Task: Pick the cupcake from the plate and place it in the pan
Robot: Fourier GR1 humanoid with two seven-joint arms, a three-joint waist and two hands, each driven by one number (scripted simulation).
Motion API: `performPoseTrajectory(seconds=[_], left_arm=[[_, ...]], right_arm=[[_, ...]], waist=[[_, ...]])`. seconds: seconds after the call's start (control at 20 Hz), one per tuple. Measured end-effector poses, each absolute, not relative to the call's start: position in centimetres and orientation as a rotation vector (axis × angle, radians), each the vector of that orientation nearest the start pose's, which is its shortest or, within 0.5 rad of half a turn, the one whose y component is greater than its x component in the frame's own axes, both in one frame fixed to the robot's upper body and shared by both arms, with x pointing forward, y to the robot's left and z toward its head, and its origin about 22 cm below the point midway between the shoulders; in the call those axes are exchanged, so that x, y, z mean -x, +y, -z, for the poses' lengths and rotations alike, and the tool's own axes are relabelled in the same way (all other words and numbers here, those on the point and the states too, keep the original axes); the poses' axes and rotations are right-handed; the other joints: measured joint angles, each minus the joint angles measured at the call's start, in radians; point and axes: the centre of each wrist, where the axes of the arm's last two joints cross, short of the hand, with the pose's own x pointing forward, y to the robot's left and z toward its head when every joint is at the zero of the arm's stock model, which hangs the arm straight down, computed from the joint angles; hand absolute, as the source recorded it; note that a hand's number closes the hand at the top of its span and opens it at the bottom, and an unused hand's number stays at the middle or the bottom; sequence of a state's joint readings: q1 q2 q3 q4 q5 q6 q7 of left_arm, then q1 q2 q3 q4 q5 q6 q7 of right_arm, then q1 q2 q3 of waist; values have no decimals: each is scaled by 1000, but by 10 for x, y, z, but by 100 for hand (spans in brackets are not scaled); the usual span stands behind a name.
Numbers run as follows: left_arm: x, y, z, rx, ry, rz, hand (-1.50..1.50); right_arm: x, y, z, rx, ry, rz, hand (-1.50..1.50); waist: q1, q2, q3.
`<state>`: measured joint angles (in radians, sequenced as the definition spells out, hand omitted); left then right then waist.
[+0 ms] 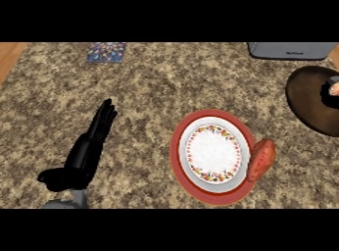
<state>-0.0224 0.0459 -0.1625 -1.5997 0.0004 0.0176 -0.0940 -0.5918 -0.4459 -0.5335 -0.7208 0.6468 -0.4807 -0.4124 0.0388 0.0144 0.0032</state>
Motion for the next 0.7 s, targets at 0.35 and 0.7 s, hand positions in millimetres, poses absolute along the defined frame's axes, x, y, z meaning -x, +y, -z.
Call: performPoseTrajectory(seconds=[0.35,0.7], left_arm=[[-250,193,-17,118,-1720,175,0],[-252,183,-18,141,-1735,193,0]], right_arm=[[-355,-449,-50,1258,-1535,-221,-150],[-354,-448,-33,1005,-1324,-427,-150]], waist=[[25,12,1],[53,24,4]])
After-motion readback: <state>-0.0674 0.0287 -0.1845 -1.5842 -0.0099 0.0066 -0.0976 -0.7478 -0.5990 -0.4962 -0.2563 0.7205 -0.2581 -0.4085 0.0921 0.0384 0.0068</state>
